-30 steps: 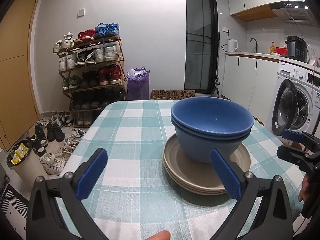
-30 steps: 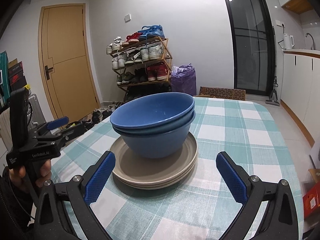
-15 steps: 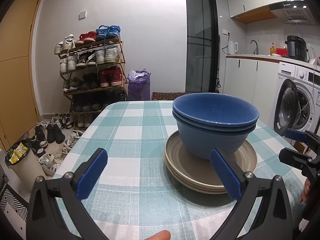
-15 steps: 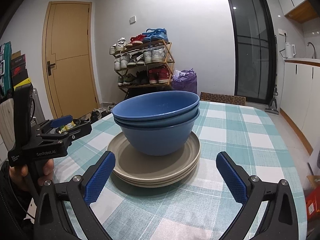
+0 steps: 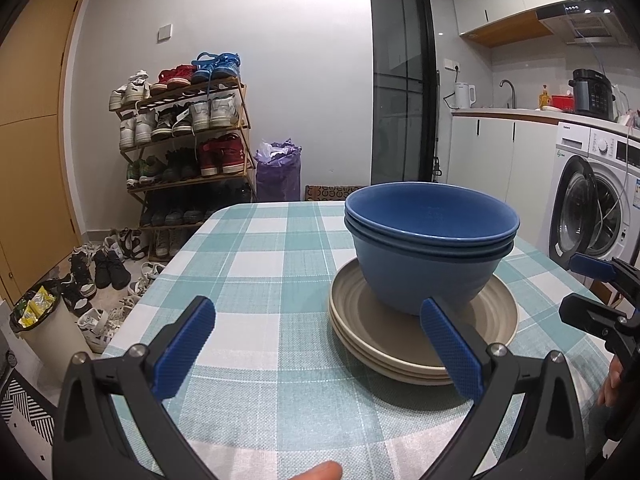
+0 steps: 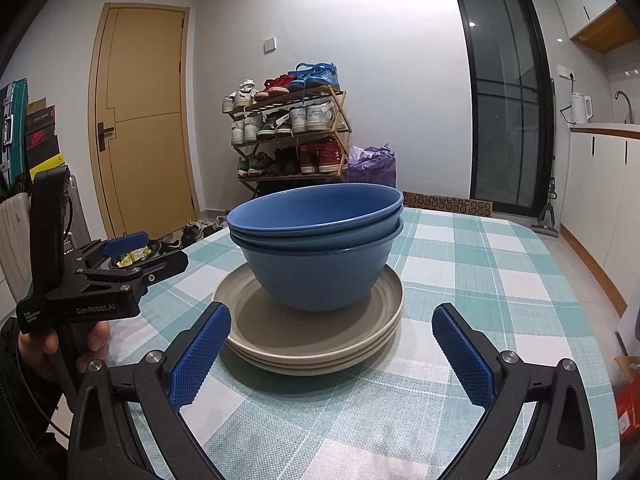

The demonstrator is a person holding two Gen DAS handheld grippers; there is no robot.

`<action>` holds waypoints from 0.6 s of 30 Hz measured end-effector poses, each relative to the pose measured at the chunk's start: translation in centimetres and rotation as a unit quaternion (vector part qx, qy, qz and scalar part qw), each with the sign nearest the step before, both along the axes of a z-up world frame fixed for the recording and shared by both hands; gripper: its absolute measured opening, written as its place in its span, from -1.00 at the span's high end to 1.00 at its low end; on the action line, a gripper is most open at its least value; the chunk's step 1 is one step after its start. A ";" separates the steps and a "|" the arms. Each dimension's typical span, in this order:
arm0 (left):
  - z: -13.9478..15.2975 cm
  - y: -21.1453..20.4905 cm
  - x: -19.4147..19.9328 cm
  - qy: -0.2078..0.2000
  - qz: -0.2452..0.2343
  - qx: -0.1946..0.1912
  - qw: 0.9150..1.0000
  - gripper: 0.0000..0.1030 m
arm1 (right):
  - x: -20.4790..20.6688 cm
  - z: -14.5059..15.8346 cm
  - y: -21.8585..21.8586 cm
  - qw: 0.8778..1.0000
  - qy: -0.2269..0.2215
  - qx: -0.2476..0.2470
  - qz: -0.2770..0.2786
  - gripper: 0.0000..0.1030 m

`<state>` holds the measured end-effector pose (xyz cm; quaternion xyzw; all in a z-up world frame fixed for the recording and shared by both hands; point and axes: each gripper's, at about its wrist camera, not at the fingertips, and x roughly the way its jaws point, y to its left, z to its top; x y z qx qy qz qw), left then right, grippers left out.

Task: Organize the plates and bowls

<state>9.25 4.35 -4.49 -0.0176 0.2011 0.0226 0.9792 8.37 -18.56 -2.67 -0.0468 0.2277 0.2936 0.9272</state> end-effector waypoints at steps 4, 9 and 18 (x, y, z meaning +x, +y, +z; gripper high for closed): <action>0.1 0.1 -0.3 -0.006 0.000 -0.002 1.000 -1.00 | -0.1 0.0 -0.2 1.000 -0.005 0.004 0.000 -0.99; 0.1 0.4 -0.3 -0.006 0.002 -0.010 1.000 -1.00 | -0.4 0.1 -0.3 1.000 -0.014 0.010 0.000 -0.99; 0.2 0.2 -0.4 -0.010 0.001 -0.006 1.000 -1.00 | -0.8 0.3 -0.4 1.000 -0.025 0.011 -0.001 -0.99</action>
